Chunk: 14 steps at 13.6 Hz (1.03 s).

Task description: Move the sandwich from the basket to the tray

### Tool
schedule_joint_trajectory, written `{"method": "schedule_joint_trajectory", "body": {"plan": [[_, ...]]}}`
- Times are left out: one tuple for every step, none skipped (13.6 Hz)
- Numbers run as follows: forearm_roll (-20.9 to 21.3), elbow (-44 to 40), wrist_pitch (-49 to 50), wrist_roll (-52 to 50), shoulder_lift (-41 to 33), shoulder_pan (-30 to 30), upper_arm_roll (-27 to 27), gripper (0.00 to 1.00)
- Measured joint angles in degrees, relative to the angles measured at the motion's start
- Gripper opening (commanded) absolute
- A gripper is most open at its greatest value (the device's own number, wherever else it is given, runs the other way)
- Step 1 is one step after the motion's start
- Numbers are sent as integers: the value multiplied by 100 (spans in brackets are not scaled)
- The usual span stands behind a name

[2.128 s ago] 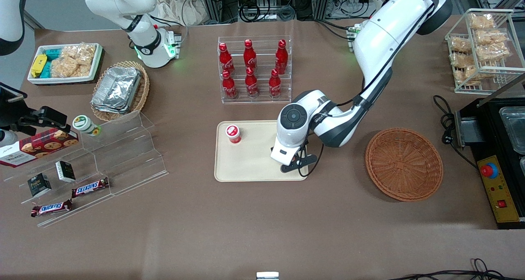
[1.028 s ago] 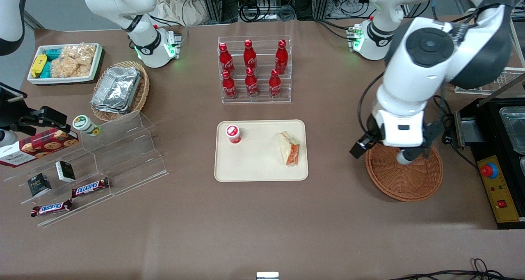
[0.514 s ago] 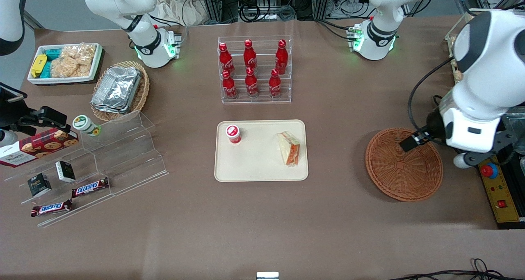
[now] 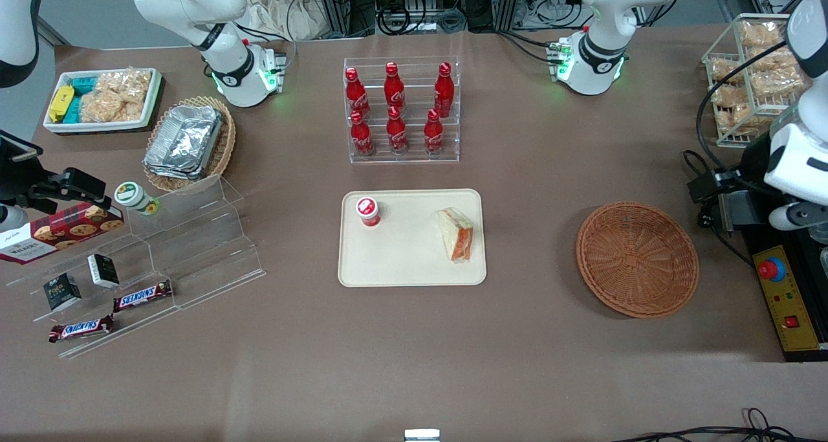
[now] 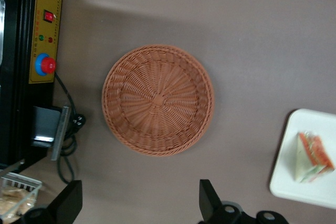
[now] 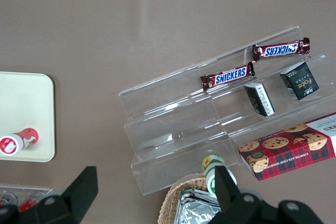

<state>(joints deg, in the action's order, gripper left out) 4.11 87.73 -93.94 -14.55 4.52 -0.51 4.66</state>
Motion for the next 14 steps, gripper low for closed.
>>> {"method": "schedule_joint_trajectory", "body": {"plan": [[-103,119,0,174,-107,132,-221,100],[-188,236,0,332,-215,209,-379,100],[-226,367,-9,436,-332,253,-475,100],[-237,505,-46,481,-453,303,-554,100],[-242,676,-127,492,-592,383,-655,100],[-250,837,-205,494,-718,444,-740,100],[-286,955,-252,500,-811,479,-792,100],[-320,1021,-273,539,-857,490,-805,100],[-320,1045,-288,593,-865,501,-804,100],[-320,1045,-299,631,-860,518,-804,100],[-320,1042,-302,643,-860,538,-804,100],[-320,1038,-296,645,-861,551,-804,100],[-321,1038,-292,645,-861,558,-804,100],[-322,1037,-291,645,-861,558,-804,100]]}}
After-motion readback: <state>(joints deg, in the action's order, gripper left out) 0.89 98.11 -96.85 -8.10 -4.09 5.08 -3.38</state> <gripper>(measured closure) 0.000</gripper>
